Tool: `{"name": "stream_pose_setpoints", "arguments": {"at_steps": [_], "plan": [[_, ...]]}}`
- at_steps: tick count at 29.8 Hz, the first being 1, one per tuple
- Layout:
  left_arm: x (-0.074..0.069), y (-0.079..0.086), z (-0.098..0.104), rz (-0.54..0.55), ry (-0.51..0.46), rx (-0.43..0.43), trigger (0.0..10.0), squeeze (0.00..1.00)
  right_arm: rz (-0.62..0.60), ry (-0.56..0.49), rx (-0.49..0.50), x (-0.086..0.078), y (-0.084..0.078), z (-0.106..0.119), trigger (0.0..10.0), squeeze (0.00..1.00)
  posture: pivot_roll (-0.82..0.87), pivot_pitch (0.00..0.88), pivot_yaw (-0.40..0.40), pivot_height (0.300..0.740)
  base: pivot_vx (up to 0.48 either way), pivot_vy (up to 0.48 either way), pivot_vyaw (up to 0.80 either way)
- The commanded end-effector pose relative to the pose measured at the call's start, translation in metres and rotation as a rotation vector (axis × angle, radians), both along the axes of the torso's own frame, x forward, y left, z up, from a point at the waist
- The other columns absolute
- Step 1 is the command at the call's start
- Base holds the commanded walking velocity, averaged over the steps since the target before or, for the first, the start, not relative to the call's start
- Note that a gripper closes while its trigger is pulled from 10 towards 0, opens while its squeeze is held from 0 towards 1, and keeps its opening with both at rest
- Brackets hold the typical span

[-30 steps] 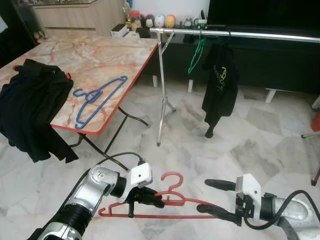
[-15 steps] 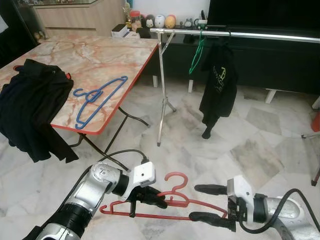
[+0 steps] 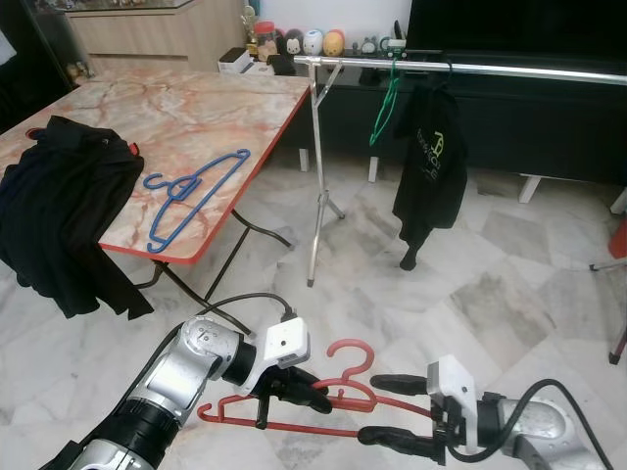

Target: Hang hanger

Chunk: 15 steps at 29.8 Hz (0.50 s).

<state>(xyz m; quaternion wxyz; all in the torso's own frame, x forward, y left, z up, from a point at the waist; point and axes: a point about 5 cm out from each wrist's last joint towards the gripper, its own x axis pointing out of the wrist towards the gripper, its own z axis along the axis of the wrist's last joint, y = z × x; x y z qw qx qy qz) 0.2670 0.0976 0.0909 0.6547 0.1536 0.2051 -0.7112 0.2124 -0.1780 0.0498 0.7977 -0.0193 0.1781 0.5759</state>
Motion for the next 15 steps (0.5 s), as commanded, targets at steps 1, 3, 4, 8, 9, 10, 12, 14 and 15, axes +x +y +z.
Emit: {"name": "stream_pose_setpoints", "arguments": {"at_steps": [1,3,4,8,9,10,12,14,15], "plan": [[-0.0019,0.0011,0.0039,-0.015,0.003,-0.012,10.0,0.00,0.000,-0.010,-0.010,0.0017,0.0027,-0.0015,0.6,0.00,-0.07,0.000,0.057,0.740,0.000,0.000,0.00],[-0.0024,0.0006,0.0042,-0.015,0.006,-0.015,10.0,0.00,-0.002,-0.011,-0.011,0.0021,0.0027,-0.0017,0.0,0.00,-0.06,0.000,0.057,0.740,0.000,0.000,0.00],[-0.0026,0.0005,0.0044,-0.016,0.007,-0.016,10.0,0.00,-0.006,-0.012,-0.006,0.0027,0.0027,-0.0016,0.0,0.00,-0.06,0.000,0.057,0.740,0.000,0.000,0.00],[-0.0028,0.0000,0.0047,-0.013,0.012,-0.019,10.0,0.00,-0.001,-0.012,-0.005,0.0028,0.0027,-0.0012,0.0,0.00,-0.07,0.000,0.055,0.740,0.000,0.000,0.00],[-0.0029,-0.0003,0.0048,-0.012,0.013,-0.020,10.0,0.00,-0.002,-0.014,-0.004,0.0032,0.0023,-0.0007,0.0,0.00,-0.07,0.000,0.054,0.740,0.000,0.000,0.00],[-0.0029,-0.0003,0.0048,-0.012,0.013,-0.020,10.0,0.00,-0.002,-0.014,-0.004,0.0032,0.0023,-0.0007,0.0,0.00,-0.07,0.000,0.054,0.740,0.000,0.000,0.00],[-0.0032,-0.0003,0.0050,-0.010,0.016,-0.022,10.0,0.00,-0.004,-0.018,-0.004,0.0040,0.0016,-0.0005,0.0,0.00,-0.07,0.000,0.054,0.740,0.000,0.000,0.00],[-0.0032,-0.0003,0.0050,-0.010,0.017,-0.022,10.0,0.00,-0.003,-0.019,-0.004,0.0042,0.0015,-0.0003,0.0,0.00,-0.07,0.000,0.054,0.740,0.000,0.000,0.00],[-0.0032,-0.0003,0.0051,-0.011,0.017,-0.023,10.0,0.00,-0.003,-0.019,-0.002,0.0043,0.0016,-0.0001,0.0,0.00,-0.07,0.000,0.055,0.740,0.000,0.000,0.00]]}}
